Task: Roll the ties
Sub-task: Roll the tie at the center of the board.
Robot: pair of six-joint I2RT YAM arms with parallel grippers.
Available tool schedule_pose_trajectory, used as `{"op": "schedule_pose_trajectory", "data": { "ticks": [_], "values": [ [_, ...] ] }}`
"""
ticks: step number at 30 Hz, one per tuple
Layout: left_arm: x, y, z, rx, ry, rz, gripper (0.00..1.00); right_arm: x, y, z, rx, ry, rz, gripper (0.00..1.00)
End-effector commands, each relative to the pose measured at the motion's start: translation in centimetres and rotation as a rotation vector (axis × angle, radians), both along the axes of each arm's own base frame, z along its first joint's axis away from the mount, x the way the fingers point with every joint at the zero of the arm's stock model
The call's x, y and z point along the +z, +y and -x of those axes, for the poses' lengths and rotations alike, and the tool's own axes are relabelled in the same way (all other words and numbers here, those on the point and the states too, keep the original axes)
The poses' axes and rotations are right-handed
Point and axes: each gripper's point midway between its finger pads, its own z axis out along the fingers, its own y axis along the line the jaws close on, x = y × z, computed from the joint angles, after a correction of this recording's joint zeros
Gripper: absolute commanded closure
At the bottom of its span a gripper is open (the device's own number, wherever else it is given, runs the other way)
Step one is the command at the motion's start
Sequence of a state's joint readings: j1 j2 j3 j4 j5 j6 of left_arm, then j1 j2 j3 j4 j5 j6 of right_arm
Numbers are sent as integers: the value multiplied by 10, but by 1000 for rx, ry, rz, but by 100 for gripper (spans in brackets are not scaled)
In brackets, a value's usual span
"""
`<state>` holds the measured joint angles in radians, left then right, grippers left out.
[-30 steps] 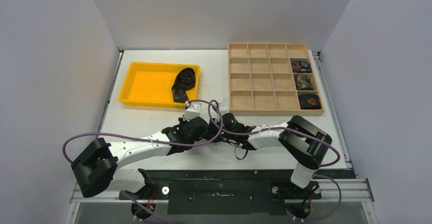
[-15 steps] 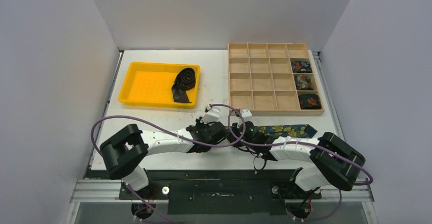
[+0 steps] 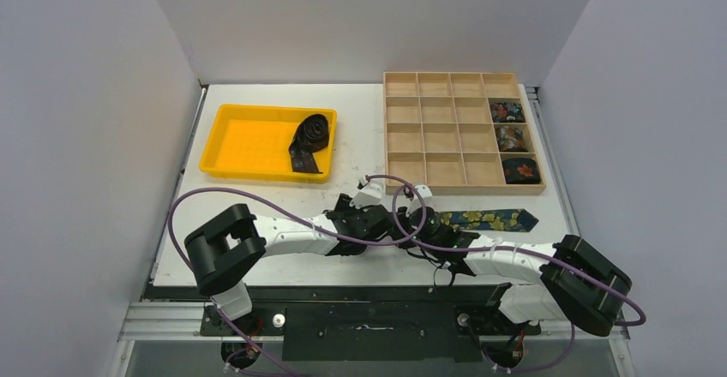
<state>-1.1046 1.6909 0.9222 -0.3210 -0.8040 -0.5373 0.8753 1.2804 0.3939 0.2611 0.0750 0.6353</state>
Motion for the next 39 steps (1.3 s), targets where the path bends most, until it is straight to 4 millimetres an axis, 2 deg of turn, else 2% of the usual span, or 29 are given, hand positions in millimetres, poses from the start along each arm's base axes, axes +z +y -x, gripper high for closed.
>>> {"op": "schedule_pose_trajectory", "data": {
  "ticks": [1,9,13,14,16,20,24,26,31,39],
  "values": [
    [19,-15,-4,-2,-17,88,45,19,0,-11,-20,-60,-31,95],
    [44,-11,5,-9,-20,206,27,38,2,-14,-21,-80,-65,95],
    [59,-8,9,-14,-20,321,24,43,0,-14,-23,-90,-77,95],
    [64,-9,7,-16,-23,379,26,44,0,-14,-24,-91,-80,95],
    [68,-10,5,-30,13,523,38,45,1,-14,-23,-87,-89,95],
    [73,-2,-11,-20,59,821,80,43,3,-10,-12,-72,-115,95],
    [72,6,-19,-21,88,961,99,40,3,-7,-9,-60,-134,95],
    [67,8,-22,-20,115,999,100,40,4,-7,-7,-58,-138,95],
    [52,-4,-19,-46,189,1045,100,39,6,-8,-3,-56,-137,95],
    [24,-13,-21,-32,259,1029,100,37,5,-8,-3,-54,-122,95]
  ]
}}
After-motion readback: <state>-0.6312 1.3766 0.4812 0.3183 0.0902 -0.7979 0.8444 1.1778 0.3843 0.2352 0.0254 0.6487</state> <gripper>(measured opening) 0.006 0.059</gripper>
